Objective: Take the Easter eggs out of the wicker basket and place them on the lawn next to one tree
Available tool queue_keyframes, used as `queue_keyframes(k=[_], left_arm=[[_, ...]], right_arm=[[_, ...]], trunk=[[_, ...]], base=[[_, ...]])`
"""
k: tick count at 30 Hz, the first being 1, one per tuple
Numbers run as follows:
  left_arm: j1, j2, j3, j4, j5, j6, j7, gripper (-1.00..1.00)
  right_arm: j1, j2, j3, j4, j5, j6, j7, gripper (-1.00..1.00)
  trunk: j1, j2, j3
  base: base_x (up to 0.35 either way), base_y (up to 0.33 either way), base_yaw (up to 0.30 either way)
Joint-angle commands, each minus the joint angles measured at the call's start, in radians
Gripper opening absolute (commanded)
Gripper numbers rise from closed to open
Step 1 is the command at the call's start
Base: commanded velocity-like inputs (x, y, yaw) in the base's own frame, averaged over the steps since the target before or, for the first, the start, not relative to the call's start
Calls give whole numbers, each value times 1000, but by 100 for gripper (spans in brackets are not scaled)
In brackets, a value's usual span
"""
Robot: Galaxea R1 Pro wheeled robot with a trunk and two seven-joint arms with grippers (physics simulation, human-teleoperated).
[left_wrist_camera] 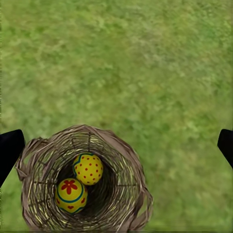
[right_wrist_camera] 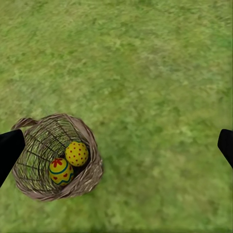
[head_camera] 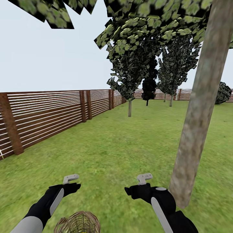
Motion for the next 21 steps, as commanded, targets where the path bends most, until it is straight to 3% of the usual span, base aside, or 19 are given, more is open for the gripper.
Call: queue_keyframes(k=[1, 21], left_arm=[[0, 0, 0, -1, 4, 7, 0, 100], [0, -1, 0, -1, 4, 14, 2, 100]], right_arm=[[0, 0, 0, -1, -7, 4, -7, 100], [0, 1, -6, -1, -8, 6, -8, 100]], trunk=[[4, -8, -4], [81, -148, -72]], base=[[0, 0, 0], [0, 0, 0]])
